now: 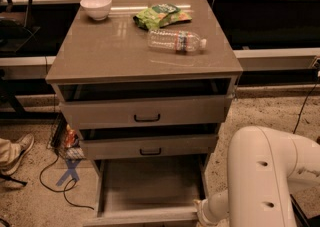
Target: Open bottom drawer
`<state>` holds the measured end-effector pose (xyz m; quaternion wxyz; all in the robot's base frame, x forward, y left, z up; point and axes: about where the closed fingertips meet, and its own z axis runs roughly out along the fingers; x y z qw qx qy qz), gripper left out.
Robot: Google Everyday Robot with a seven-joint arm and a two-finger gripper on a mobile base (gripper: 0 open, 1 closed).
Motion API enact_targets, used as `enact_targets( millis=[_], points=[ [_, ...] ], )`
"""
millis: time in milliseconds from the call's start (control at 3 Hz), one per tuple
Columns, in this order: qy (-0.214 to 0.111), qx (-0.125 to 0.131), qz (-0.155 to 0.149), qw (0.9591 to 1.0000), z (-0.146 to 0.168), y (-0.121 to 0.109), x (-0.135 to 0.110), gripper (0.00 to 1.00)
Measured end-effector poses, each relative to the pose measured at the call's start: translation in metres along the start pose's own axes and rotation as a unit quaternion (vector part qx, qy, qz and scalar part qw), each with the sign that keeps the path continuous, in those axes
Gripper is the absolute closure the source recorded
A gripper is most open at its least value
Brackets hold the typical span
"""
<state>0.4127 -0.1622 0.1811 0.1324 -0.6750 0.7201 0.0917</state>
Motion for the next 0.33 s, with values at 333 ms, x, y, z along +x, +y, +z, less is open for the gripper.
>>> enact_targets(
  millis=[333],
  points=[
    [-0.004,0.055,-0.017,0.9983,-0.0673,-0.0029,0.006,0.0]
  ],
)
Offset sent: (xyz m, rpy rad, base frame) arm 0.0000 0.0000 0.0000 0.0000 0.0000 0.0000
